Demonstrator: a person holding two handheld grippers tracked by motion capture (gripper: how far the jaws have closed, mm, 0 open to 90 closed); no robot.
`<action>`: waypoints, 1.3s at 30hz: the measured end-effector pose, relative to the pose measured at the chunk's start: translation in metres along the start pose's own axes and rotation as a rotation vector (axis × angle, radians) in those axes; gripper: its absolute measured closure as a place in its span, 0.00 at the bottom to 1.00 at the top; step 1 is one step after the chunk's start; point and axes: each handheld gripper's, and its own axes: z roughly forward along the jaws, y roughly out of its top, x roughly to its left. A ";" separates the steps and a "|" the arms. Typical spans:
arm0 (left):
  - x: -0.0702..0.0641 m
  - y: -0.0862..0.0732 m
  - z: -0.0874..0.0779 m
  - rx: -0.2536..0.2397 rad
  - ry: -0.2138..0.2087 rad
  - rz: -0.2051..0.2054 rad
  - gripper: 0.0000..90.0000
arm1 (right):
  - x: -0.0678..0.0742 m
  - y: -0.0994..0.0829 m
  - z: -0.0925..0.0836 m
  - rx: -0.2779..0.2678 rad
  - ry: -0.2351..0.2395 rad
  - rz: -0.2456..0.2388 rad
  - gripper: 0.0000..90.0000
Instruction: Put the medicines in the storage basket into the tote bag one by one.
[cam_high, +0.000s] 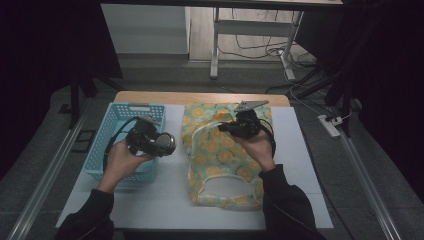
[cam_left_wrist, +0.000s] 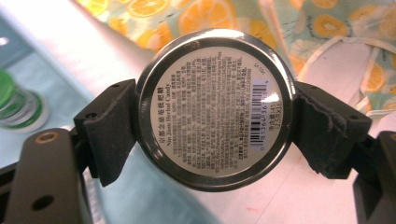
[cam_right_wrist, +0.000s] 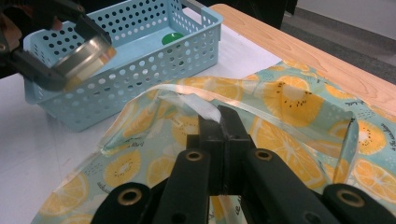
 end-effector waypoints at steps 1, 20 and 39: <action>-0.001 0.002 0.001 0.000 -0.006 0.006 0.23 | 0.000 0.000 0.000 0.000 0.000 -0.001 1.00; -0.035 0.026 0.022 -0.006 -0.064 0.100 0.23 | -0.004 -0.002 0.001 -0.003 -0.007 0.006 1.00; -0.073 0.057 0.055 0.011 -0.128 0.195 0.23 | -0.012 -0.005 0.002 -0.006 -0.013 0.030 1.00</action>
